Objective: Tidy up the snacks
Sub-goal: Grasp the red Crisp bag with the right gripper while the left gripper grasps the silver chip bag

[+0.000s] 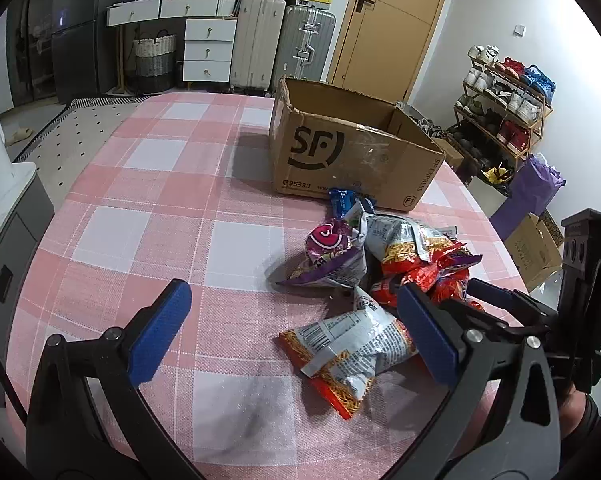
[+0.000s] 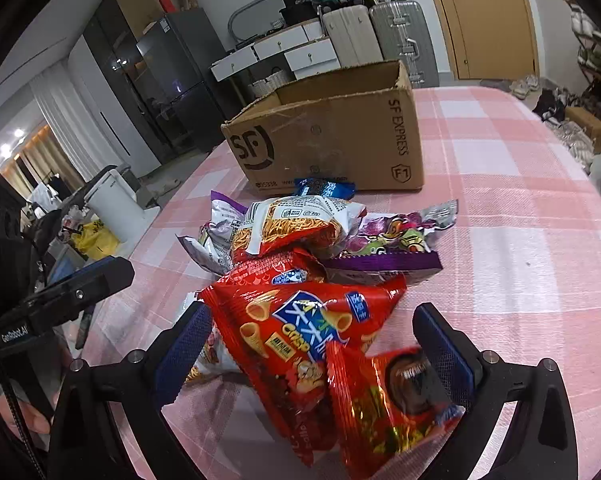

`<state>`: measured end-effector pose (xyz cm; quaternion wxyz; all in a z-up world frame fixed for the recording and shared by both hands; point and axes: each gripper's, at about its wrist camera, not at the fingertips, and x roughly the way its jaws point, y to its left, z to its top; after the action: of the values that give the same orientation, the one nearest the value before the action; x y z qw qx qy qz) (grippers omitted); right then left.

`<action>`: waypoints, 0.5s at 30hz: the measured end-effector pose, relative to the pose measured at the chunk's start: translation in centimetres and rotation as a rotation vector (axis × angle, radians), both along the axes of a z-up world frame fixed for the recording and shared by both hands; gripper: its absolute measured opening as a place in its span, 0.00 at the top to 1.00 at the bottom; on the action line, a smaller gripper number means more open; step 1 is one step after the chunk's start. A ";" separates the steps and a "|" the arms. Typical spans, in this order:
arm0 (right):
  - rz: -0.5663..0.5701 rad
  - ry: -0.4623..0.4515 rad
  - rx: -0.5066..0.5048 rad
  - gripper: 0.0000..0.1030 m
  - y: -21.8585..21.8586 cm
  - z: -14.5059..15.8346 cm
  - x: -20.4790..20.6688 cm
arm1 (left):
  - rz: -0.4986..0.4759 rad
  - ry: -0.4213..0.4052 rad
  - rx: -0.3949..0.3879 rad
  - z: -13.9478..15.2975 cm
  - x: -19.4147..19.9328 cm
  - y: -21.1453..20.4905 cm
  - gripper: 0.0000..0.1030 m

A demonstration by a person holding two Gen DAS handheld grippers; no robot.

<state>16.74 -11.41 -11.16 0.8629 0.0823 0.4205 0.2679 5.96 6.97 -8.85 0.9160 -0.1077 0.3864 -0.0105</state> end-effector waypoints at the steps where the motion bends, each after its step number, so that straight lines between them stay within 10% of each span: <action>1: 0.001 0.005 0.003 0.00 0.1 -0.1 0.1 | -0.002 0.007 -0.002 -0.3 0.3 0.0 0.01; 8: 0.023 0.046 0.033 0.01 0.5 -1.0 1.1 | 0.003 0.035 -0.014 -1.1 1.2 0.4 0.01; 15: 0.029 0.091 0.076 0.25 0.1 -2.0 1.5 | 0.007 0.042 -0.014 -1.1 0.8 0.5 0.01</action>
<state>18.24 -11.30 -13.12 0.8351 0.1210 0.4500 0.2923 6.78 7.48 -9.96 0.9068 -0.1158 0.4052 -0.0076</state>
